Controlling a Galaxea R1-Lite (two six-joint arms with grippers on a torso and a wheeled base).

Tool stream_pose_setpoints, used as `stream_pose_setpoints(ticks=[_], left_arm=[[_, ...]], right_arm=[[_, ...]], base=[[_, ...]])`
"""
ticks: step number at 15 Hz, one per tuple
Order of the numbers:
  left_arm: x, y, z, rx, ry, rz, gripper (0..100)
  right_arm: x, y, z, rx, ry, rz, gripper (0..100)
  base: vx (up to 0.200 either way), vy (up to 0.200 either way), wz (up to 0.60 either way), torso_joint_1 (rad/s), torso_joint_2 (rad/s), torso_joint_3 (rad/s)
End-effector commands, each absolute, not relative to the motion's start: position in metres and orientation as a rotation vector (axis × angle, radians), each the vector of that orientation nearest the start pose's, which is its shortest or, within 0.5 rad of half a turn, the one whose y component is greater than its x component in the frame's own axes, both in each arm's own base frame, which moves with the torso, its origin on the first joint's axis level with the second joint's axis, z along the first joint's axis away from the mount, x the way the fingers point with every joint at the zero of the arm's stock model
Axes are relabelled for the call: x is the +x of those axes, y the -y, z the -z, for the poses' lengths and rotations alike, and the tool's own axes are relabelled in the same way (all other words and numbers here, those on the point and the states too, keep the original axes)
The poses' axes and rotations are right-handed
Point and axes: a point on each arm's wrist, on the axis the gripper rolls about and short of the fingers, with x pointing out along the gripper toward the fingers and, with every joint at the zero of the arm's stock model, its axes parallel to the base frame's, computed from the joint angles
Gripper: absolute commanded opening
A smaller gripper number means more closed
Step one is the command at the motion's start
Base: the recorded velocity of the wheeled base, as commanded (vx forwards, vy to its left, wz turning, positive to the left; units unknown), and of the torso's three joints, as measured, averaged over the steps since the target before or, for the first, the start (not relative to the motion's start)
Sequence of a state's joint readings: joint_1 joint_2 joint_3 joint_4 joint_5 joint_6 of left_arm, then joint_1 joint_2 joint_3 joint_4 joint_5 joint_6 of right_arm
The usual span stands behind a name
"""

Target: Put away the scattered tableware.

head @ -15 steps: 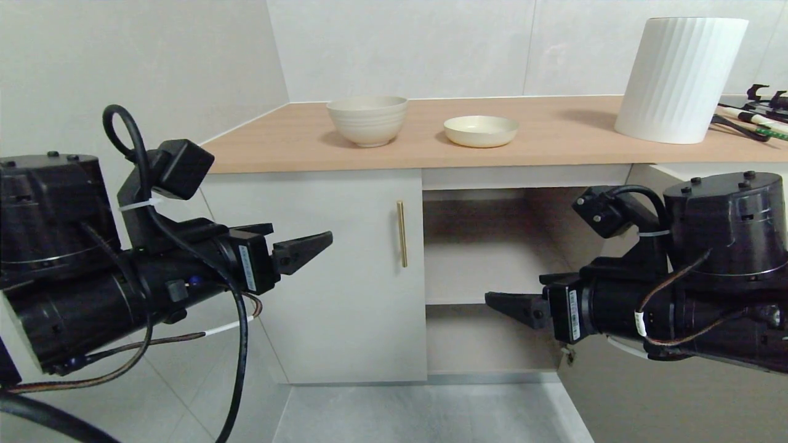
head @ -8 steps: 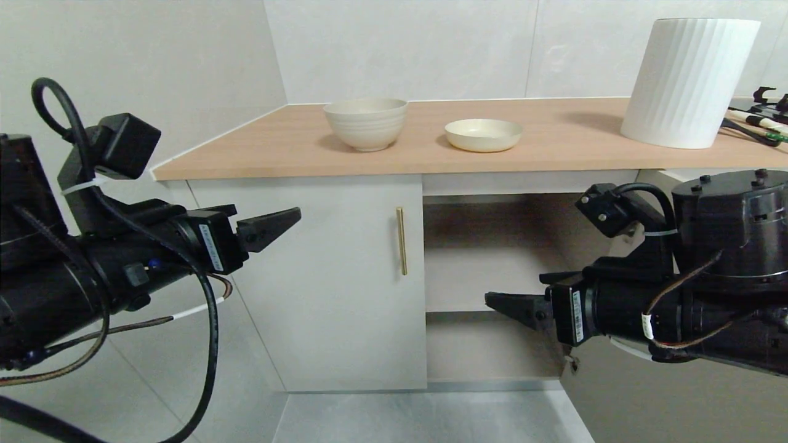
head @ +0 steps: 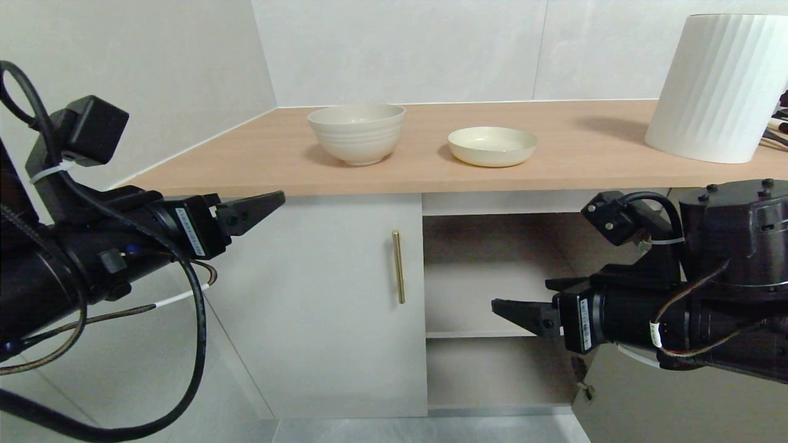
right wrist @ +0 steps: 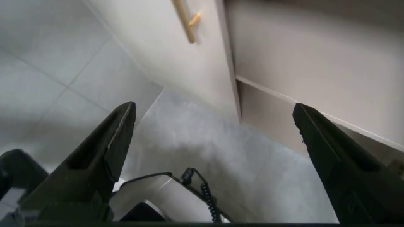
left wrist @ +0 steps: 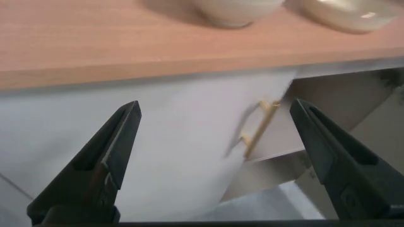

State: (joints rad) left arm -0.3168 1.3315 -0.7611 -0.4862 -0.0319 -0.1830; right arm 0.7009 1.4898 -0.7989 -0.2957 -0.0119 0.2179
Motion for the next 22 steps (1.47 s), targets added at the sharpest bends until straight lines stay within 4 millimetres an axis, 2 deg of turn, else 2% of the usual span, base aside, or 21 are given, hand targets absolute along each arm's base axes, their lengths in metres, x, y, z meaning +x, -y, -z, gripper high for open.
stream_pose_setpoints(ticks=[1,4,8,17,22], left_arm=[[0.208,0.068,-0.252,-0.172,-0.114,0.338,100],[0.209,0.069,-0.251,-0.171,-0.121,0.339,100],[0.209,0.069,-0.251,-0.171,-0.122,0.339,100],[0.214,0.071,-0.247,-0.170,-0.141,0.338,100],[0.226,0.075,-0.235,-0.163,-0.192,0.341,100]], right_arm=[[0.193,-0.162,-0.207,0.068,-0.445,-0.635,100],[0.192,-0.162,-0.208,0.061,-0.436,-0.638,100],[0.189,-0.159,-0.210,0.047,-0.422,-0.644,100],[0.189,-0.159,-0.209,0.046,-0.427,-0.645,100],[0.190,-0.161,-0.209,0.050,-0.424,-0.652,100]], base=[[0.000,0.000,0.00,0.000,0.00,0.000],[0.000,0.000,0.00,0.000,0.00,0.000],[0.000,0.000,0.00,0.022,-0.22,-0.292],[0.000,0.000,0.00,0.119,-0.49,-0.338],[0.000,0.000,0.00,0.171,-0.48,-0.311]])
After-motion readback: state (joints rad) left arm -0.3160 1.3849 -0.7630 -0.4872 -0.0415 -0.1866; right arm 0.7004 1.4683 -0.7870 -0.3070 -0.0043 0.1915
